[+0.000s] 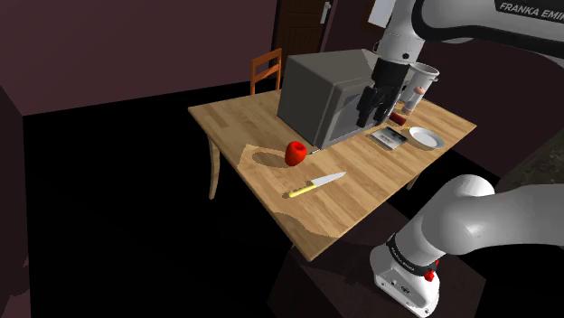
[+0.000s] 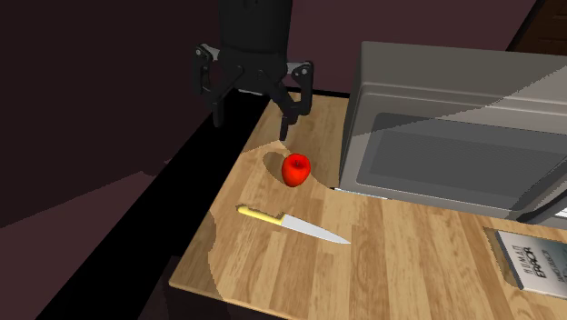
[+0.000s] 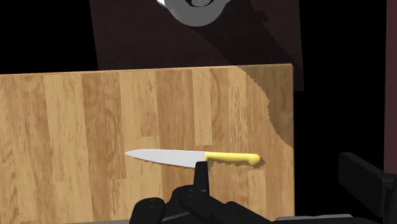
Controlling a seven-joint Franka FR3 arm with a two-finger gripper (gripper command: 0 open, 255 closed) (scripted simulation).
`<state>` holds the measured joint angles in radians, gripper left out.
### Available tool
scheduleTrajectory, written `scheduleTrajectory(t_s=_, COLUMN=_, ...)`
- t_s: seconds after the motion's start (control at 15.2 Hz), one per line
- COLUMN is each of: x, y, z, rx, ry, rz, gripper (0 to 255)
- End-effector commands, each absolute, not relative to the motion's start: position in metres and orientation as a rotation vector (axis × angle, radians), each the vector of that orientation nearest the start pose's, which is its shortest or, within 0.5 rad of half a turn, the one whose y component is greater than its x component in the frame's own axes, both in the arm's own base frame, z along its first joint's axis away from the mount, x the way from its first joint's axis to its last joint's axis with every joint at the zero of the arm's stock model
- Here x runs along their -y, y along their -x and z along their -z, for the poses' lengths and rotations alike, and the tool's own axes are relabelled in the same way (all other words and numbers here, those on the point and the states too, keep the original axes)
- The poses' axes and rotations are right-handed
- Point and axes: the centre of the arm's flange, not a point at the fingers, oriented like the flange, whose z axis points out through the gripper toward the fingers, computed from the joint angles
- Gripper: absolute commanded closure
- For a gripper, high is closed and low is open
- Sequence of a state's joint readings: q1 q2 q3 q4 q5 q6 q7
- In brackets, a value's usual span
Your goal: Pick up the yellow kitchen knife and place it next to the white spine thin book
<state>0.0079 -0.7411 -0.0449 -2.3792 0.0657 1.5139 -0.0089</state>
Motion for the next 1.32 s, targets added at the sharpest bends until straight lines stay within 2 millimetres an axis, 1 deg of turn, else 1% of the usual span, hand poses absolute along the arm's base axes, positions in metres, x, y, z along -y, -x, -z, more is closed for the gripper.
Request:
scheduleTrajectory(t_s=0.0, x=0.007, y=-0.31, z=-0.561, rx=-0.022, ry=3.038, rz=-0.187, gripper=0)
scheduleTrajectory(t_s=0.33, x=-0.002, y=-0.326, z=-0.499, rx=-0.389, ry=3.027, rz=-0.176, gripper=0)
scheduleTrajectory(t_s=0.59, x=-0.005, y=-0.34, z=-0.449, rx=-0.681, ry=2.987, rz=-0.164, gripper=0)
scheduleTrajectory(t_s=0.92, x=-0.003, y=-0.357, z=-0.387, rx=-1.04, ry=2.899, rz=-0.148, gripper=0)
scheduleTrajectory(t_s=1.25, x=0.003, y=-0.372, z=-0.324, rx=-1.388, ry=2.769, rz=-0.129, gripper=0)
